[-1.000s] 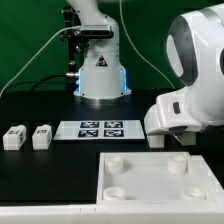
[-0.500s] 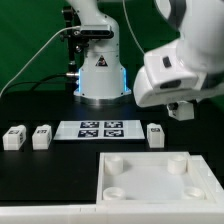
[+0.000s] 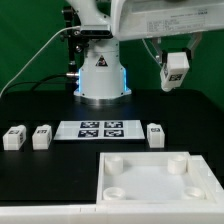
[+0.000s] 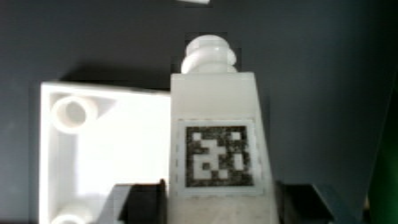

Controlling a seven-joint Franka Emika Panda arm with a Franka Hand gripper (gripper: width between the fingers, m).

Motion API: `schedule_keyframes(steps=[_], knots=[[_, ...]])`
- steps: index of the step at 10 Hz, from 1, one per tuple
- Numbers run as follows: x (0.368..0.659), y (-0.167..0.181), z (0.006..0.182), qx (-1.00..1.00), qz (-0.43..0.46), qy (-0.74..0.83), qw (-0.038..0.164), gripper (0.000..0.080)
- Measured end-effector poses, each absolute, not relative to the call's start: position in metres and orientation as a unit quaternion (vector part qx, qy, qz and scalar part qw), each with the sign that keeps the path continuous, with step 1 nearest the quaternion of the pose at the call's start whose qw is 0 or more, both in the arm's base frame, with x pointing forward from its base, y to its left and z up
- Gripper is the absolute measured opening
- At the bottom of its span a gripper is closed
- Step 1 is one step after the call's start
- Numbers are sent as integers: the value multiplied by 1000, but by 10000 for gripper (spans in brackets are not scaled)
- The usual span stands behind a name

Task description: Assemble one leg

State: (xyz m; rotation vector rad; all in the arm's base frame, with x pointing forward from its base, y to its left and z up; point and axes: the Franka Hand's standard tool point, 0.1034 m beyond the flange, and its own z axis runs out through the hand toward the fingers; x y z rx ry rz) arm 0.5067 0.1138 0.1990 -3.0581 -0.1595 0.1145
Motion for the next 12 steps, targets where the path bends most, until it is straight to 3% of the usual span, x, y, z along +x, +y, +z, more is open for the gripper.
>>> schedule_keyframes(steps=[3, 5, 6, 9, 12], knots=[[510, 112, 194, -990, -121, -51, 40, 291], [513, 109, 191, -983, -171, -50, 41, 291], [524, 103, 183, -984, -167, -58, 34, 291], [606, 86, 196, -978, -193, -67, 44, 291], [622, 82, 196, -976, -200, -68, 49, 291]])
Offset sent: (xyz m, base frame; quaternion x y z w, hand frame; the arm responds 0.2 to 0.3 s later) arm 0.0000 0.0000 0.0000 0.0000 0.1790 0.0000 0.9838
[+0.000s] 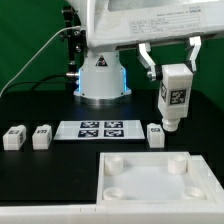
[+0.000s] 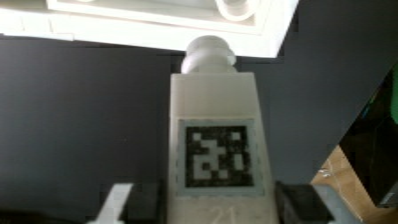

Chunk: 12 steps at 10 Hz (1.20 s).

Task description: Assemble one leg

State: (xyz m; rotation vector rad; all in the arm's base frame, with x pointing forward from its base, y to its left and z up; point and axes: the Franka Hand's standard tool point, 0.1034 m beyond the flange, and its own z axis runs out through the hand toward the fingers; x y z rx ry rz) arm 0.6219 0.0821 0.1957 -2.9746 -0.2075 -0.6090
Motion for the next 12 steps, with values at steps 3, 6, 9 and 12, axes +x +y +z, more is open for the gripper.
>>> schedule_keyframes(steps=[3, 6, 9, 12], knots=[[623, 82, 194, -969, -234, -66, 47, 291], [622, 99, 171, -945, -317, -59, 51, 291], [630, 94, 164, -953, -295, -55, 50, 291], [630, 99, 144, -956, -282, -56, 54, 291]])
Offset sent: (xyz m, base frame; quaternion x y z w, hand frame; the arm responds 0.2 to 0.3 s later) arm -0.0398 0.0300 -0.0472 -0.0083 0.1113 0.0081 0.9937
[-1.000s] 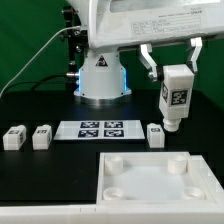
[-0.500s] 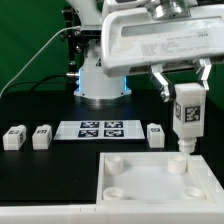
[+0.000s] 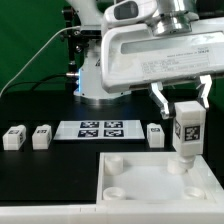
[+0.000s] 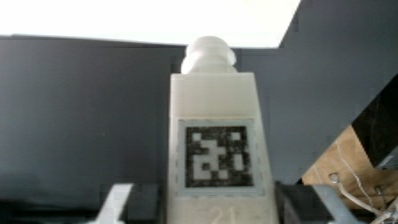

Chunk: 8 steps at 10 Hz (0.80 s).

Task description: Assemble one leg

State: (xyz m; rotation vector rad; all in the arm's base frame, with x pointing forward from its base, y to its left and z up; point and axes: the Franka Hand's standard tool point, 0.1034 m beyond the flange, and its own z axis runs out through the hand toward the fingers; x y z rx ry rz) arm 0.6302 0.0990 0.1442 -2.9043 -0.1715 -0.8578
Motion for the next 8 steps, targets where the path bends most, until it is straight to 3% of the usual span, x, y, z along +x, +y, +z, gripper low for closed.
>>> schedule_keyframes(steps=[8], knots=[[615, 111, 101, -956, -280, -61, 58, 291]])
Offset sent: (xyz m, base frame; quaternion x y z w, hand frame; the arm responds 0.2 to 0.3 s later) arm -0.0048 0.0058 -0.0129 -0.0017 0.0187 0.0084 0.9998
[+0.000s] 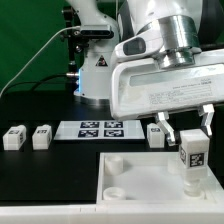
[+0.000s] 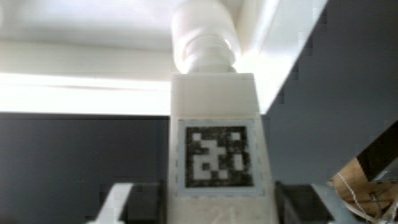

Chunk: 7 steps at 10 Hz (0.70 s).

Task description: Assemble one leg

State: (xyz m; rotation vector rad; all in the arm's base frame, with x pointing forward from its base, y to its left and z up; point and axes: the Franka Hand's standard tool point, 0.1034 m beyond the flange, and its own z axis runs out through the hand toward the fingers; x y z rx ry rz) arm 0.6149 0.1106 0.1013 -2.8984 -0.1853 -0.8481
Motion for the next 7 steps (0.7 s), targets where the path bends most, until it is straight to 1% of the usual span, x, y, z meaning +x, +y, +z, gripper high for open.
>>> schedule_keyframes(steps=[2, 5, 7], knots=[[617, 111, 98, -955, -283, -61, 58, 291], [613, 113, 88, -957, -278, -62, 59, 291], [613, 115, 88, -955, -286, -52, 59, 291]])
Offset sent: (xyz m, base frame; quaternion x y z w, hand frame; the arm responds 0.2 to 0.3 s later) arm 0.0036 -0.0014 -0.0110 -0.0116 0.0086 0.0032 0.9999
